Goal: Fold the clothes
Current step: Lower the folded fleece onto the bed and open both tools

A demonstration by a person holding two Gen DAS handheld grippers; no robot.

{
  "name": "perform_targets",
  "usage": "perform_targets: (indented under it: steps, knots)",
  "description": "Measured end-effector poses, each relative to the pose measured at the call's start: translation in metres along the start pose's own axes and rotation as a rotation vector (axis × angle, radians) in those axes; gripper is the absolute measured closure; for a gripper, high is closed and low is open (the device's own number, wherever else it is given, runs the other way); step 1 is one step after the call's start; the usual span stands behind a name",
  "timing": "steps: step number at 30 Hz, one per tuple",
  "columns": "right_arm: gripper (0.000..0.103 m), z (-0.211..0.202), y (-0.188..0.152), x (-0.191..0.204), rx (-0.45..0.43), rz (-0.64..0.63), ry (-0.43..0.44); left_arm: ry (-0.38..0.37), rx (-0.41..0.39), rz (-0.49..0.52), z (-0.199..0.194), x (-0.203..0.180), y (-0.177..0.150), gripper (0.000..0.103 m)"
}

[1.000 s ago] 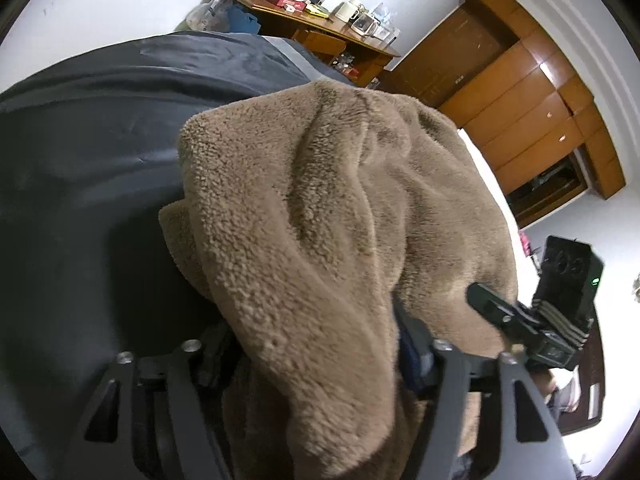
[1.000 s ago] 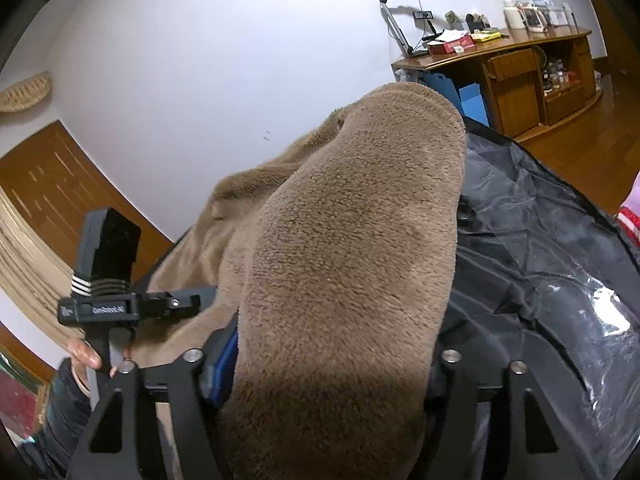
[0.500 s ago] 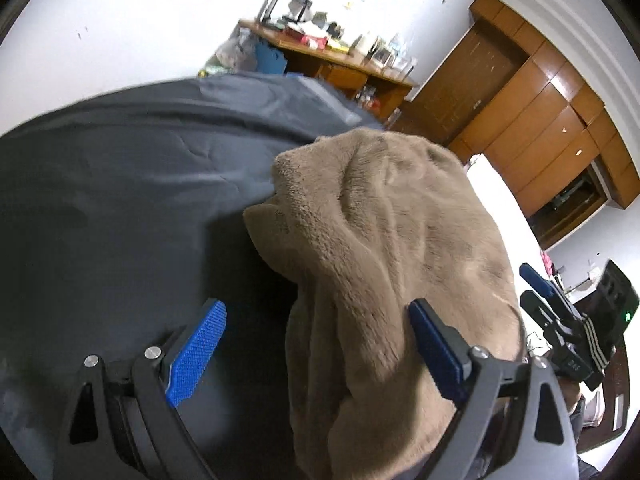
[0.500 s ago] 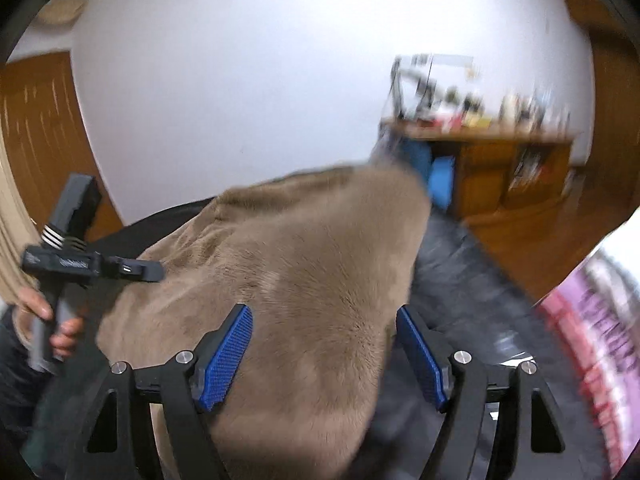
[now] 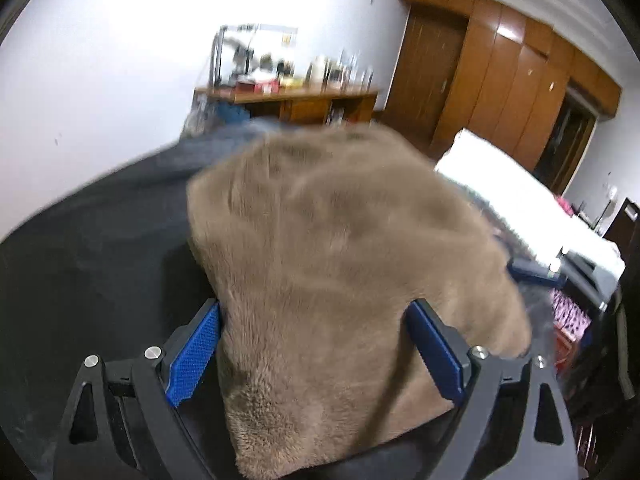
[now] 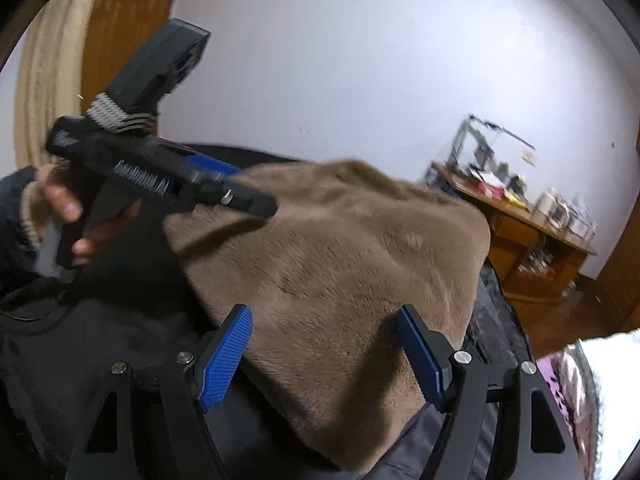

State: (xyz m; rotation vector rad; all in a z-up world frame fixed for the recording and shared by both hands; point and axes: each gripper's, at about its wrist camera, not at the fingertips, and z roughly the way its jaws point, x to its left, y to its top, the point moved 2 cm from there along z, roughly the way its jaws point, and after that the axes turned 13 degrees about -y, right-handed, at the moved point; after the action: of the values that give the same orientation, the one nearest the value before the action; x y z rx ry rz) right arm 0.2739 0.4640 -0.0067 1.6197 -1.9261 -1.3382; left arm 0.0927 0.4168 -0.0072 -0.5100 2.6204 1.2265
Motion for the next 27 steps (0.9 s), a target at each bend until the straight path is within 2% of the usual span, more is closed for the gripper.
perform_targets:
  steps: [2,5,9,12,16,21,24,27]
  knots:
    - [0.027,0.013,-0.005,-0.003,0.047,0.007,-0.004,-0.016,0.029,-0.034,0.023,0.012,-0.003,0.009]
    - [0.027,0.023,-0.013,-0.006,0.098,0.005,0.017,-0.076,0.050,-0.103,0.031,0.024,-0.009,0.009]
    - [0.026,0.027,-0.021,-0.008,0.120,0.025,0.033,-0.051,0.050,-0.059,0.040,0.022,-0.009,0.008]
    - [0.026,0.029,-0.026,-0.004,0.114,0.018,0.010,-0.042,0.050,-0.053,0.041,0.022,-0.007,0.007]
    - [0.024,0.024,-0.025,-0.001,0.102,0.027,-0.004,-0.066,0.045,-0.093,0.027,0.021,-0.009,0.007]
    - [0.024,0.014,-0.019,-0.015,0.063,0.153,0.060,-0.069,-0.006,-0.090,0.003,0.016,0.008,0.007]
    - [0.024,0.014,-0.020,-0.023,0.053,0.212,0.096,-0.111,-0.051,-0.103,-0.010,0.013,0.022,0.007]
    - [0.024,0.019,-0.023,-0.022,0.047,0.209,0.101,-0.154,-0.080,-0.121,-0.020,0.009,0.028,0.007]
